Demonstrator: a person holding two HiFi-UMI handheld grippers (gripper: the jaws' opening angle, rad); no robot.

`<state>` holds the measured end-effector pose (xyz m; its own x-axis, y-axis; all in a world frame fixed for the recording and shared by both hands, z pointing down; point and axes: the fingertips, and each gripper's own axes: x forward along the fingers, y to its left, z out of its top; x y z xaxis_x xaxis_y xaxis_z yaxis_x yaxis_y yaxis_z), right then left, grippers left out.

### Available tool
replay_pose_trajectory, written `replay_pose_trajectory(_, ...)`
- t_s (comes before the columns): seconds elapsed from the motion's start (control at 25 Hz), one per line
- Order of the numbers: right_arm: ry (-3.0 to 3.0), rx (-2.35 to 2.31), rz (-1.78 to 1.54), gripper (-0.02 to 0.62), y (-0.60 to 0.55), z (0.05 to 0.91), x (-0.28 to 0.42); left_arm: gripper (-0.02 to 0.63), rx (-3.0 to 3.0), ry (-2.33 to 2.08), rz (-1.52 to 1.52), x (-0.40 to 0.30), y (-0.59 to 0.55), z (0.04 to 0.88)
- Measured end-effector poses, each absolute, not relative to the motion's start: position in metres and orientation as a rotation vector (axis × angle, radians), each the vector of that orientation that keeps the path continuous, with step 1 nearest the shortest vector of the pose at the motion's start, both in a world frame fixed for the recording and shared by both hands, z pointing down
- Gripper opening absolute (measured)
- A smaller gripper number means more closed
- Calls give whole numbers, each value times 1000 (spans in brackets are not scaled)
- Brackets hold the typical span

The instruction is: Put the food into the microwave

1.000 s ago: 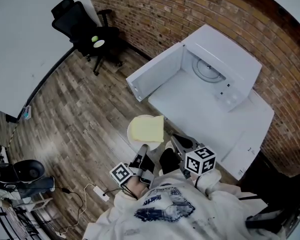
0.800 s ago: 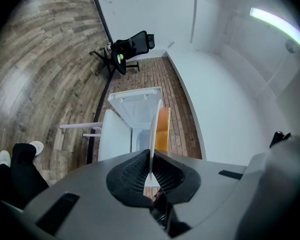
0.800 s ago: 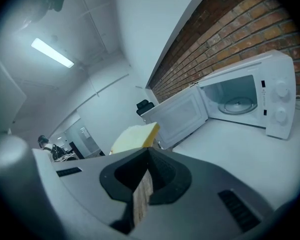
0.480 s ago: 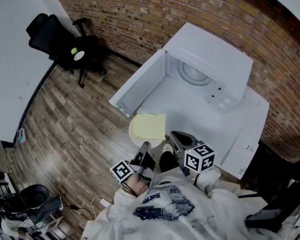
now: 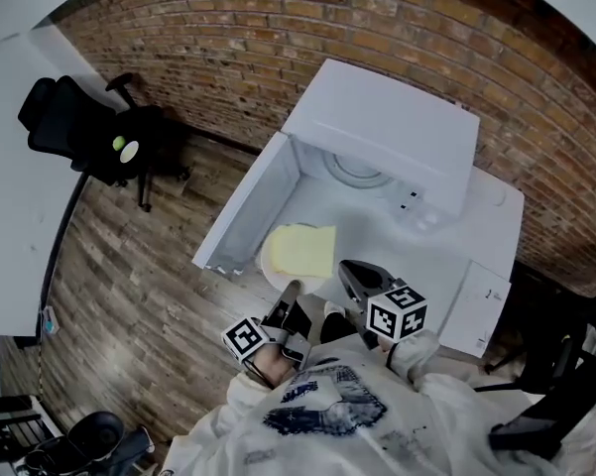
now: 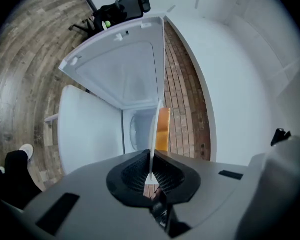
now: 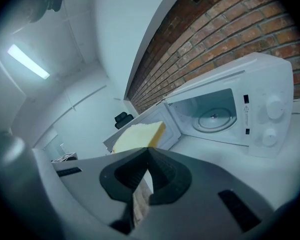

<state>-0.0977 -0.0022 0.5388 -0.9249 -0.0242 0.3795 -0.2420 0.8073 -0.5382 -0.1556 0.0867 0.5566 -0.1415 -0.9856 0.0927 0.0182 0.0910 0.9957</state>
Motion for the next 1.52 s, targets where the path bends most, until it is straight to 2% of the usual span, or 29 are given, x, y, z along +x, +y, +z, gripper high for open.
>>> replay_pose_trajectory(0.52, -2653, 411, 888, 14, -75, 537, -100, 18, 1124, -1232, -1140, -172, 6, 563)
replay_pose_trajectory(1.52, -2558, 894, 958, 14, -107, 541, -92, 18, 1237, -983, -898, -188, -74, 585)
